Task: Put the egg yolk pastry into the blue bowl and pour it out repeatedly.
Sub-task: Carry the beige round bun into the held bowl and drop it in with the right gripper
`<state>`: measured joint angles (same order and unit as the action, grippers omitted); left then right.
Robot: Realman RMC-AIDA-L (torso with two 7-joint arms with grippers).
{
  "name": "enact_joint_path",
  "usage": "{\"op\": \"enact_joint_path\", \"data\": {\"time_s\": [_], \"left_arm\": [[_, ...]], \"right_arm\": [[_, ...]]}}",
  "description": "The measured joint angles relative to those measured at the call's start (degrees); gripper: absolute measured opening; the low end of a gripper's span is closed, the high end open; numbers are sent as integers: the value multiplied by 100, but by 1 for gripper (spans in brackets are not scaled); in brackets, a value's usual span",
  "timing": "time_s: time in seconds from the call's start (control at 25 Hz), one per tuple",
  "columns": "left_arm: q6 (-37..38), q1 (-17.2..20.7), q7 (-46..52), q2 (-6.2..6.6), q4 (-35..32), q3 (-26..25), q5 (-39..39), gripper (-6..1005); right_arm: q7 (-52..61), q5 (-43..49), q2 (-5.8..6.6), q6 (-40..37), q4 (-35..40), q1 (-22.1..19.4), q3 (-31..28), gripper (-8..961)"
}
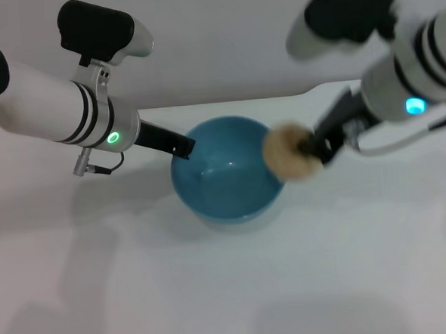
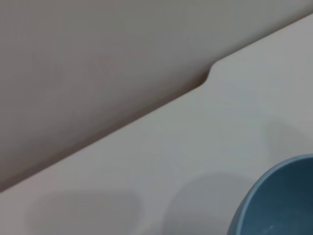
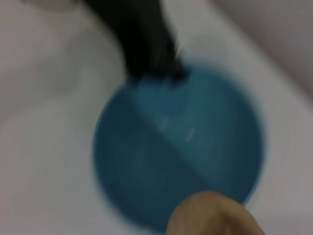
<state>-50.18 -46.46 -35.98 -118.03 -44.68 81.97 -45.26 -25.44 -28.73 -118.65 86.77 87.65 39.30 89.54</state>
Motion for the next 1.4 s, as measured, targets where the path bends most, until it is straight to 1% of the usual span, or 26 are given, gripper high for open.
{"op": "enact_joint_path", "data": {"time_s": [0.08, 0.2, 0.32, 0.4, 0.56, 0.72, 0.88, 1.0, 1.2, 1.4], "left_arm": [[-73, -9, 6, 0, 0, 3, 0, 3], [-120, -14, 66, -4, -1, 63, -1, 3], [-123, -14, 175, -8, -21, 193, 0, 3], [-124, -18, 223, -11, -51, 294, 0, 3], [-120, -89, 307, -30, -103, 516, -26, 4], [-137, -105, 396, -43, -284, 656, -48, 4], [-139, -74, 453, -38, -422, 730, -49, 4], [-139, -66, 453, -30, -435, 732, -51, 4], [-138, -65, 454, -20, -437, 736, -16, 3], [-136, -56, 453, -13, -437, 740, -11, 3]], "right_arm": [[-5, 42, 1, -223, 205, 26, -99, 16], [-74, 64, 6, -514, 234, 61, -153, 12], [-151, 68, 7, -702, 22, 98, -123, 10], [-182, 6, 4, -849, -225, 192, -93, 8], [-424, -440, -9, -1050, -733, 408, -62, 6], [-725, -718, -13, -1154, -963, 445, -13, 3], [-765, -792, -15, -1242, -1103, 465, 51, 75], [-767, -773, -18, -1209, -1062, 438, 62, 126], [-686, -727, -18, -1040, -789, 359, -9, 208], [-446, -368, -18, -771, -445, 285, -39, 288]]}}
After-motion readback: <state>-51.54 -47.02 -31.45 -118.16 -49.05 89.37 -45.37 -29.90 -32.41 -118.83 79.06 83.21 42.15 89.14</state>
